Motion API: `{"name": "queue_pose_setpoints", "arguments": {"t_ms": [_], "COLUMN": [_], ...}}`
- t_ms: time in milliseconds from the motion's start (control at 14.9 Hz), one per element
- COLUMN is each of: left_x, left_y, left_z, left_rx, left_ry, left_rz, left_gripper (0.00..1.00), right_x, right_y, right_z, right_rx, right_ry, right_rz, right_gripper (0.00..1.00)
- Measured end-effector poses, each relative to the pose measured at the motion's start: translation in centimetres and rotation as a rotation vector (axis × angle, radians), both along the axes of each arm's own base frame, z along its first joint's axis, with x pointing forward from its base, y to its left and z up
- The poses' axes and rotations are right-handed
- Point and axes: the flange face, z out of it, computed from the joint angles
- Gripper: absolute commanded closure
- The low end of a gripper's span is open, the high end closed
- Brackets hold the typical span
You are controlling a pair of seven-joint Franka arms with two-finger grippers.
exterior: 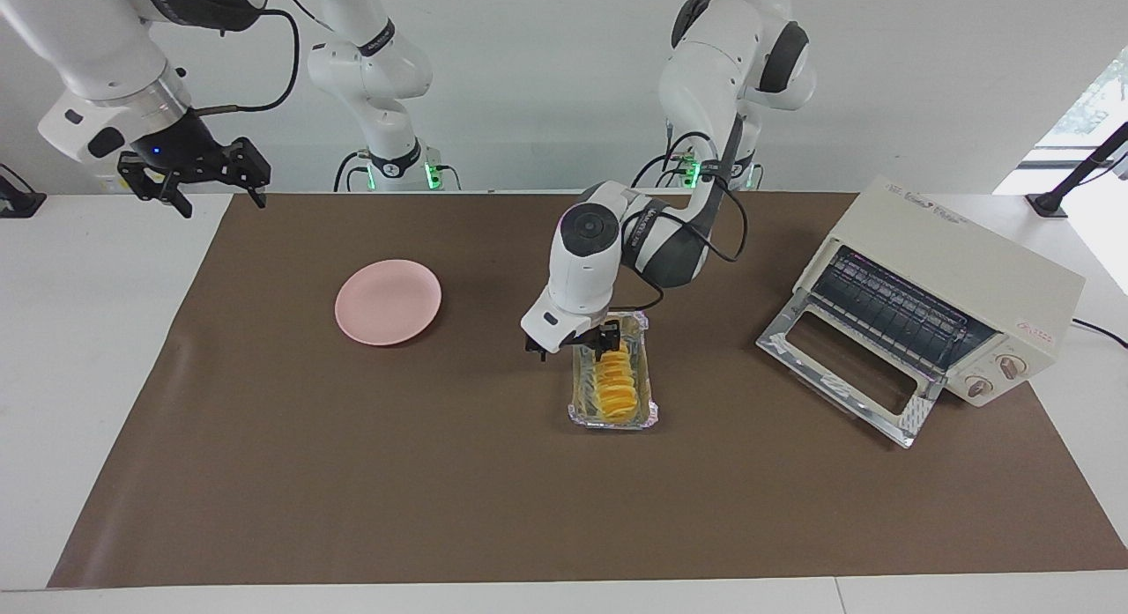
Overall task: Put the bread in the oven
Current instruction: 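Grasp the foil tray with the left gripper, then carry the foil tray into the open toaster oven with the left gripper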
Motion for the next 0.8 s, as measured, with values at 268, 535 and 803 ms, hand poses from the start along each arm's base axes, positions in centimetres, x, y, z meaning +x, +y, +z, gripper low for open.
{"name": "queue_pose_setpoints", "arguments": {"t_ms": [268, 535, 803], "left_x": [-0.2, -0.6, -0.7], "left_y": [0.1, 0.2, 0.7], "left_z": [-1.7, -2.4, -3.0], "left_rx": [0.014, 0.024, 0.041], "left_ry": [0.018, 0.031, 0.047], "left_rz": [0.005, 0.029, 0.043], "left_gripper": [0.71, 1.0, 1.0], "right_x": [-1.3, -1.8, -1.5], "right_y": [0.2, 0.3, 0.3], "right_z": [1.6, 1.6, 0.8], "right_rx": [-0.002, -0.003, -0.003], "right_ry": [-0.027, -0.036, -0.036], "right_rz": [0.002, 0.003, 0.004], "right_gripper": [0.0, 0.0, 0.0]}}
